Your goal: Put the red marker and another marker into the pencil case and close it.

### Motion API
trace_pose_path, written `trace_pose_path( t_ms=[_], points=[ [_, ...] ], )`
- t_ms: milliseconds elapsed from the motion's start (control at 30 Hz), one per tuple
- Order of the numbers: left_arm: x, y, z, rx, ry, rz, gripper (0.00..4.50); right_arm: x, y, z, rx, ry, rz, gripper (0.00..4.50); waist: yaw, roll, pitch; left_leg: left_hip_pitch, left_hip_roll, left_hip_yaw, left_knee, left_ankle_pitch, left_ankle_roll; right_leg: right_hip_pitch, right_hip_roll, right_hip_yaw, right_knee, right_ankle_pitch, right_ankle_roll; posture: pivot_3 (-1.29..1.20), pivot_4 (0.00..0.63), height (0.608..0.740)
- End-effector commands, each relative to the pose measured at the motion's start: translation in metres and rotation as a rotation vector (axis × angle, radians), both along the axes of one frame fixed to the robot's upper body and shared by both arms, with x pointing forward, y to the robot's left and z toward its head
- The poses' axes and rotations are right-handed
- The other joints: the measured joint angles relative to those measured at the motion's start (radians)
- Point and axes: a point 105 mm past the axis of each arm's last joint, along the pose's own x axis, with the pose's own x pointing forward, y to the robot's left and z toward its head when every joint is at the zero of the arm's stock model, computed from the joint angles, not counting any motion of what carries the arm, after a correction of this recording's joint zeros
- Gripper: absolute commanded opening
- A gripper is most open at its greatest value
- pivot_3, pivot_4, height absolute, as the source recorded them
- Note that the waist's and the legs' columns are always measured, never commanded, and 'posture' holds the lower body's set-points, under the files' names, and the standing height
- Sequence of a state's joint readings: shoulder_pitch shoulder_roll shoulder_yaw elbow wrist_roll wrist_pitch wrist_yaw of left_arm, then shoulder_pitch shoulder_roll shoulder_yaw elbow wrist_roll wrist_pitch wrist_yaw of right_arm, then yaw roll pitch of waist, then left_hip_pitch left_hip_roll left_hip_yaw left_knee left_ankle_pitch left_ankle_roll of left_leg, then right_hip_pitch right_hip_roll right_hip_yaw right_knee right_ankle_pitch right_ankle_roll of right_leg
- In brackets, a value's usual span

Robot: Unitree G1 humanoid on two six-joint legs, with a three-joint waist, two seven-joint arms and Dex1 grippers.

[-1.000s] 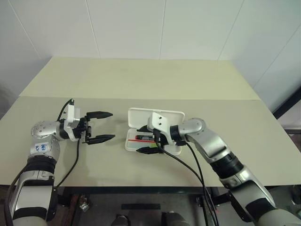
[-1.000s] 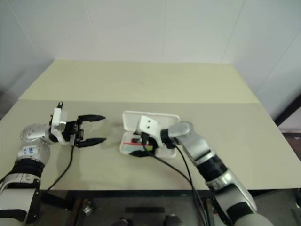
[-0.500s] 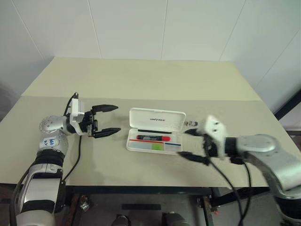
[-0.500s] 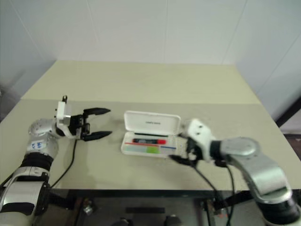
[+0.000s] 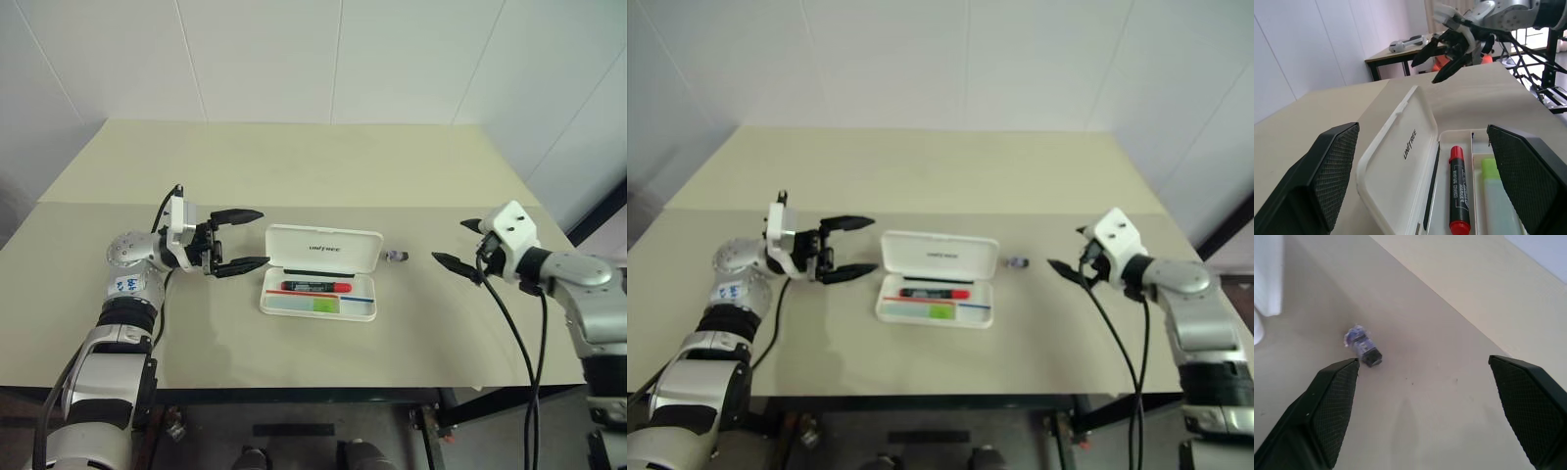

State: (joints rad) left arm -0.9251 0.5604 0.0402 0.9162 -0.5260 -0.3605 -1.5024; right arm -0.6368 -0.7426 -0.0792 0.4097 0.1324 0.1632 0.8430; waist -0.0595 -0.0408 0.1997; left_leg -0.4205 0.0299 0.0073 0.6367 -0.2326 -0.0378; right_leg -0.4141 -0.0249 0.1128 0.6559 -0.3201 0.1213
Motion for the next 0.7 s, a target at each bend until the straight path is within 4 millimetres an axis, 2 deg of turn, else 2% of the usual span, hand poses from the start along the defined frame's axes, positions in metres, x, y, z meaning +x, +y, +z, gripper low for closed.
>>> trace_pose_path(
  t_ms=[33, 367, 533, 700],
  points=[
    [-0.014, 0.004, 0.004, 0.048, -0.051, -0.090, 4.50, 0.009, 0.001, -0.006, 0.004, 0.011, 0.058, 4.48, 0.000, 0.000, 0.000, 0.000, 0.000, 0.000, 0.000, 0.000, 0.000, 0.000, 0.000, 0.000, 0.000, 0.000, 0.000, 0.00, 0.150, 0.740],
    [-0.022, 0.016, 0.006, 0.050, -0.067, -0.062, 4.50, 0.022, 0.033, -0.023, 0.091, 0.190, 0.253, 4.48, -0.006, 0.001, 0.001, 0.000, 0.001, 0.000, 0.000, 0.000, -0.001, 0.000, -0.001, 0.000, 0.002, 0.000, 0.000, 0.00, 0.150, 0.740],
    [-0.026, 0.020, 0.006, 0.051, -0.068, -0.043, 4.50, 0.031, 0.044, -0.028, 0.127, 0.249, 0.249, 4.48, -0.015, 0.001, 0.001, 0.000, 0.000, -0.001, 0.002, 0.001, -0.002, 0.000, -0.001, 0.000, 0.004, 0.000, 0.000, 0.00, 0.150, 0.740],
    [-0.031, 0.023, 0.005, 0.054, -0.065, -0.034, 4.50, 0.038, 0.047, -0.030, 0.121, 0.229, 0.207, 4.48, -0.024, 0.001, 0.001, 0.000, 0.001, -0.001, 0.002, 0.001, -0.002, 0.000, -0.001, -0.001, 0.004, 0.000, 0.000, 0.00, 0.150, 0.740]
  ],
)
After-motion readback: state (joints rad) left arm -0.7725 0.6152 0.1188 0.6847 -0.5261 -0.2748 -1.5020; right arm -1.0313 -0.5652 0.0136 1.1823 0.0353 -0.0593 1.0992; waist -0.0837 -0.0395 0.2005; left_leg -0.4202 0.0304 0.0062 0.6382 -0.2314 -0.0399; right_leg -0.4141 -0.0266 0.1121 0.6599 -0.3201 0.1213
